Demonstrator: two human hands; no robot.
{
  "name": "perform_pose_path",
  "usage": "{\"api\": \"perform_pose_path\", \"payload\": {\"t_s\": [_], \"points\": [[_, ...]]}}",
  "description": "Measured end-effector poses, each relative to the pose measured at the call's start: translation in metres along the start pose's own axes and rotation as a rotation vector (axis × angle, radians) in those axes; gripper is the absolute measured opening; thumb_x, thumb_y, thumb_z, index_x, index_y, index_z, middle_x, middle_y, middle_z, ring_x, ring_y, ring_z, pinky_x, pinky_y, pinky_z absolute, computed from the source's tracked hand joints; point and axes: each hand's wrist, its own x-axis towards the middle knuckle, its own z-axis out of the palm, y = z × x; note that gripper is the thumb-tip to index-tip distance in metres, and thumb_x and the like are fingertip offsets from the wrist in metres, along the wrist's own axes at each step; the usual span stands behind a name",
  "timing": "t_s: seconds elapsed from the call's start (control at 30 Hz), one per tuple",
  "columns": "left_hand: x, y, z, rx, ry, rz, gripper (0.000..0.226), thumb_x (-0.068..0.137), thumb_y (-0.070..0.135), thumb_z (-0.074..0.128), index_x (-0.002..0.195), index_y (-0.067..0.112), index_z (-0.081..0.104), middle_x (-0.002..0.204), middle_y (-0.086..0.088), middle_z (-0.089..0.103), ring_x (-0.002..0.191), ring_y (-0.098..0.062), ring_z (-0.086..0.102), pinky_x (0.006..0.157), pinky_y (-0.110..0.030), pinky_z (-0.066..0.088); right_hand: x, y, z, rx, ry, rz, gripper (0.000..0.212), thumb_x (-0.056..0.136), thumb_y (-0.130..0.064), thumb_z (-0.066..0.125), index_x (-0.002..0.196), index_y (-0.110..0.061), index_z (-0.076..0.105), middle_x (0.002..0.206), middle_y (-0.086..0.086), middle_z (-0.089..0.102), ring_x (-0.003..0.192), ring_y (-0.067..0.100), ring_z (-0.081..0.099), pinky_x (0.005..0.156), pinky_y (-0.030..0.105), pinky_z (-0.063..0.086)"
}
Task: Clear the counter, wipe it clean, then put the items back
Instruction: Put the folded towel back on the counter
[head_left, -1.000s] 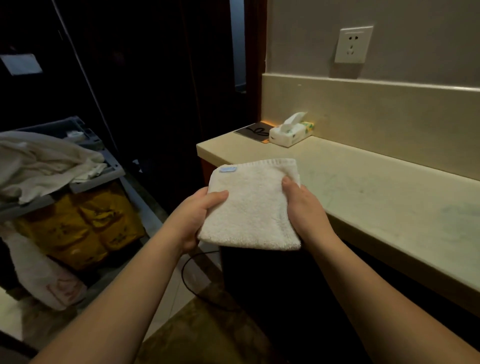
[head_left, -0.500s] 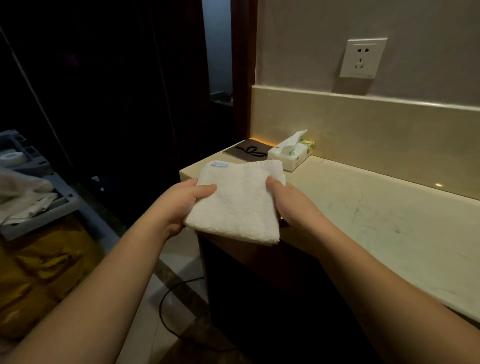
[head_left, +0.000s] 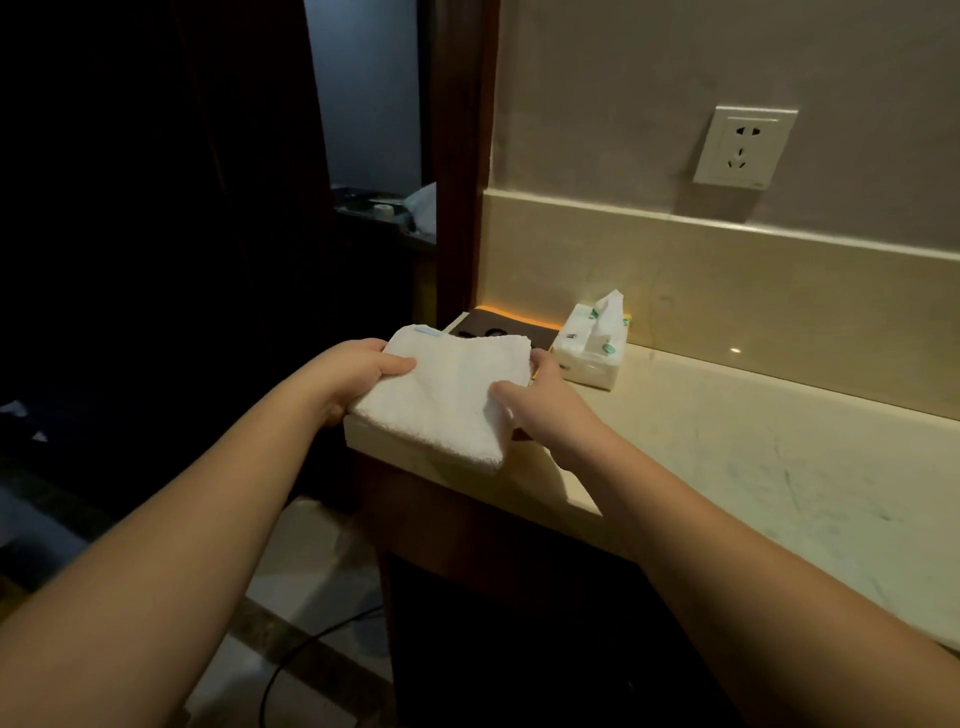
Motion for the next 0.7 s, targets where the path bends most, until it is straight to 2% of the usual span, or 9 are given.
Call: {"api": "perform_pose_path", "payload": {"t_s": [0.07, 0.13, 0.2, 0.27, 0.37, 0.43, 0.53, 0.7], "points": [[0.018, -0.002, -0.006, 0.051, -0.002, 0.001, 0.032, 0.091, 0.021, 0.063, 0.121, 0.009, 0.059, 0.106, -0.007, 0.069, 0.093, -0.025, 0.068, 0.084, -0.041, 0.055, 0.012, -0.004, 0.011, -0.062, 0.054, -0.011, 0.071, 0.087, -0.025, 0.056, 0.147, -0.027, 0.019, 0.135, 0.002, 0.051, 0.108, 0.024, 0.057, 0.090, 0.043, 0.053], [0.033, -0.005, -0.009, 0.120, -0.007, 0.008, 0.036, 0.091, 0.022, 0.064, 0.124, 0.008, 0.058, 0.107, -0.008, 0.068, 0.094, -0.025, 0.067, 0.086, -0.043, 0.055, 0.020, -0.006, 0.020, -0.194, 0.087, -0.006, 0.075, 0.090, -0.026, 0.054, 0.150, -0.027, 0.011, 0.138, 0.005, 0.050, 0.111, 0.027, 0.057, 0.092, 0.041, 0.051], [0.046, -0.009, -0.008, 0.240, 0.012, 0.027, 0.040, 0.092, 0.022, 0.063, 0.129, 0.007, 0.055, 0.112, -0.010, 0.066, 0.097, -0.026, 0.064, 0.086, -0.040, 0.053, 0.027, -0.005, 0.027, -0.330, 0.093, -0.008, 0.073, 0.092, -0.026, 0.051, 0.151, -0.024, 0.008, 0.135, 0.010, 0.053, 0.103, 0.028, 0.058, 0.084, 0.035, 0.049], [0.055, -0.010, -0.005, 0.373, 0.066, 0.070, 0.043, 0.093, 0.023, 0.062, 0.132, 0.008, 0.052, 0.120, -0.011, 0.063, 0.101, -0.028, 0.062, 0.082, -0.036, 0.051, 0.033, -0.001, 0.033, -0.431, 0.086, -0.018, 0.066, 0.093, -0.025, 0.050, 0.149, -0.020, 0.015, 0.128, 0.012, 0.057, 0.097, 0.028, 0.057, 0.077, 0.033, 0.044], [0.068, -0.011, -0.001, 0.515, 0.111, 0.131, 0.050, 0.092, 0.024, 0.063, 0.138, 0.012, 0.045, 0.129, -0.012, 0.058, 0.108, -0.028, 0.058, 0.080, -0.033, 0.047, 0.043, 0.003, 0.037, -0.545, 0.084, -0.025, 0.056, 0.093, -0.030, 0.049, 0.144, -0.022, 0.030, 0.127, 0.011, 0.059, 0.109, 0.031, 0.057, 0.081, 0.034, 0.042], [0.074, -0.012, 0.001, 0.575, 0.124, 0.167, 0.052, 0.093, 0.023, 0.061, 0.140, 0.012, 0.042, 0.133, -0.011, 0.055, 0.112, -0.028, 0.056, 0.078, -0.030, 0.042, 0.047, 0.004, 0.039, -0.601, 0.099, -0.032, 0.053, 0.093, -0.033, 0.048, 0.143, -0.023, 0.033, 0.124, 0.011, 0.061, 0.106, 0.031, 0.058, 0.080, 0.035, 0.045], [0.081, -0.017, 0.001, 0.599, 0.137, 0.197, 0.051, 0.095, 0.025, 0.059, 0.141, 0.013, 0.040, 0.134, -0.011, 0.054, 0.112, -0.028, 0.056, 0.077, -0.030, 0.041, 0.053, 0.005, 0.041, -0.663, 0.118, -0.045, 0.051, 0.093, -0.035, 0.046, 0.141, -0.021, 0.035, 0.120, 0.010, 0.062, 0.101, 0.029, 0.059, 0.078, 0.037, 0.049], [0.091, -0.027, 0.002, 0.513, 0.124, 0.166, 0.056, 0.096, 0.029, 0.056, 0.145, 0.015, 0.033, 0.139, -0.011, 0.049, 0.114, -0.029, 0.054, 0.080, -0.033, 0.045, 0.063, 0.007, 0.040, -0.684, 0.113, -0.027, 0.054, 0.092, -0.037, 0.046, 0.142, -0.021, 0.035, 0.124, 0.011, 0.061, 0.104, 0.028, 0.059, 0.078, 0.035, 0.047]]}}
